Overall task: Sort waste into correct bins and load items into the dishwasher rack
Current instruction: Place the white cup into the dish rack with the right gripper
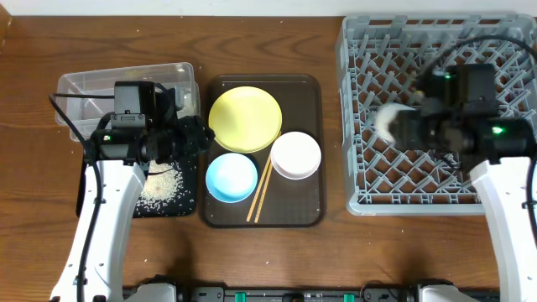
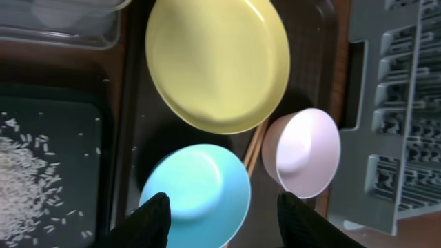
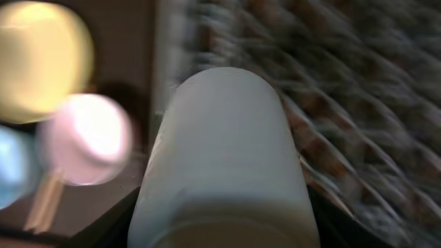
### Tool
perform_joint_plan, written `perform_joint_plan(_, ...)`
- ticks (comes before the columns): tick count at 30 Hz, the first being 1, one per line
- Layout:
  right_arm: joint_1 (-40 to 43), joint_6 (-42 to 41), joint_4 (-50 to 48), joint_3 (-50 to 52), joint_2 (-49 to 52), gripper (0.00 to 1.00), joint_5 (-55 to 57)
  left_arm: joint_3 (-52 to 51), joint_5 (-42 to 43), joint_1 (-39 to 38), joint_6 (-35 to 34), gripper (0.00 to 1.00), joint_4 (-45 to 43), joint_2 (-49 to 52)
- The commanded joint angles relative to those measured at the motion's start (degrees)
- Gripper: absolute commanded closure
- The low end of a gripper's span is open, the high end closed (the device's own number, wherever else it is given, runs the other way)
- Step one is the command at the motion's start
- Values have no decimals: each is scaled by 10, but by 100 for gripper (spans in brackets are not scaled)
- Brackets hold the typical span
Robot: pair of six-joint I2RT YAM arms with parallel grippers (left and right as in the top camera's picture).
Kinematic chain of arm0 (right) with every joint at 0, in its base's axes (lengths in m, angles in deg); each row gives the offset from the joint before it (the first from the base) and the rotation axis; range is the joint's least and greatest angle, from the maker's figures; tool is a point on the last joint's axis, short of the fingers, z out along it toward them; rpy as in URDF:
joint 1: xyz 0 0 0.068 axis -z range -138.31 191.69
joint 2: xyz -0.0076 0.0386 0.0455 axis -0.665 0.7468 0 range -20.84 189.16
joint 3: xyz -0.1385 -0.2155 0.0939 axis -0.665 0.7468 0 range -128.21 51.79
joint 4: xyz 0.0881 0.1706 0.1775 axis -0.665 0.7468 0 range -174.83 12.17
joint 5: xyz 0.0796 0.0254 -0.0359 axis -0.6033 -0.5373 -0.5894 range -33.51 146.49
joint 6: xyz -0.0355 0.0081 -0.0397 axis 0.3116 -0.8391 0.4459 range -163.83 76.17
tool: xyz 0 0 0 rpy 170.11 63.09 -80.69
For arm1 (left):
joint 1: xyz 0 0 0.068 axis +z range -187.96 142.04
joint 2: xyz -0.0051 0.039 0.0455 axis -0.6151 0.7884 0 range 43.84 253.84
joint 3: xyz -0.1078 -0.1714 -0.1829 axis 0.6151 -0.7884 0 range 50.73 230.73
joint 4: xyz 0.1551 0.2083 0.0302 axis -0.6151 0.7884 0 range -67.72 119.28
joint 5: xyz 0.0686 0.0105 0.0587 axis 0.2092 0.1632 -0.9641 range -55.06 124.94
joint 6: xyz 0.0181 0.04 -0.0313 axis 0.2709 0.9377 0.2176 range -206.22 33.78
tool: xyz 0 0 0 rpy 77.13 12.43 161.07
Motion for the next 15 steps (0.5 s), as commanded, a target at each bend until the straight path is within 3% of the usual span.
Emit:
perform_joint_plan(1,44,-30,14,-10,1,99,105,3,-19,2,12,47,2,-4)
perform_joint_plan(9,144,-34,11,-9,20,99,101,3,-19,2,12,47,10,-4)
perform_joint_plan(15,159,-34,36,-1,65,99,103,3,-19,2,12,47,10,-4)
